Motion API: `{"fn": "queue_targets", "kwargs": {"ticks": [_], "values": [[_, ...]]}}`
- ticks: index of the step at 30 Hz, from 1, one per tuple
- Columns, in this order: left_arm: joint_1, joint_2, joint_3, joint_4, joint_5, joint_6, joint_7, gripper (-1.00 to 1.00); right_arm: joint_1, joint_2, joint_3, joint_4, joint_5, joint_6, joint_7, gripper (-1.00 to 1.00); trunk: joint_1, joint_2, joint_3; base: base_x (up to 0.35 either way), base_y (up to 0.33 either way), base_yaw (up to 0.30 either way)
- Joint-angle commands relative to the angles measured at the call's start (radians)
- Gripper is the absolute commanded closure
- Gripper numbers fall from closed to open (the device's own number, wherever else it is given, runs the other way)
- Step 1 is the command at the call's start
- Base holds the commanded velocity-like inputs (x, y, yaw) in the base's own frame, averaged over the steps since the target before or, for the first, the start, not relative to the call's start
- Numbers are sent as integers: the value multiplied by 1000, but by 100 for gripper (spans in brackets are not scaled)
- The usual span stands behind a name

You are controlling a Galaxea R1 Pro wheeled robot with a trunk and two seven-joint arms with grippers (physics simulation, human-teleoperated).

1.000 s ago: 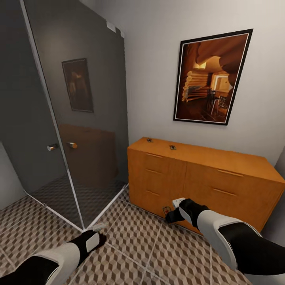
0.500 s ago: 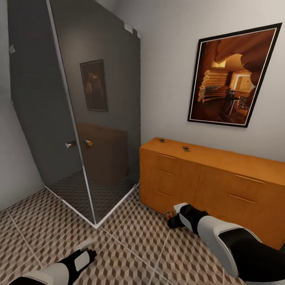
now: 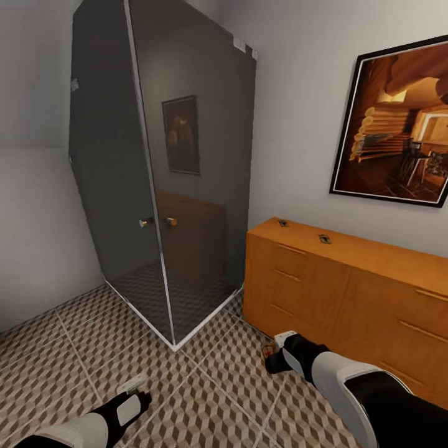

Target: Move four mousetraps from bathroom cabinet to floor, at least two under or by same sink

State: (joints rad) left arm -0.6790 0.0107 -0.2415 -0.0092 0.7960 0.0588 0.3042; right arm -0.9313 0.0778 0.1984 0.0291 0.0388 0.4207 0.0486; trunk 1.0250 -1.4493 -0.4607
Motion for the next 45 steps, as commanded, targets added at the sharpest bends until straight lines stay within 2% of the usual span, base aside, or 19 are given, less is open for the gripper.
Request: {"fn": "queue_targets", "kwargs": {"ticks": [1, 9, 45], "values": [[-1, 1, -9, -1, 3, 6, 6, 100, -1, 1, 6, 2, 3, 2, 5, 100, 0, -1, -1, 0, 0, 125], [-1, 4, -9, -1, 3, 7, 7, 100, -1, 6, 7, 2, 1, 0, 4, 100, 0, -1, -1, 0, 0, 176], [-1, 3, -10, -2, 2, 7, 7, 100, -1, 7, 7, 2, 4, -2, 4, 100, 0, -1, -1, 0, 0, 298]]}}
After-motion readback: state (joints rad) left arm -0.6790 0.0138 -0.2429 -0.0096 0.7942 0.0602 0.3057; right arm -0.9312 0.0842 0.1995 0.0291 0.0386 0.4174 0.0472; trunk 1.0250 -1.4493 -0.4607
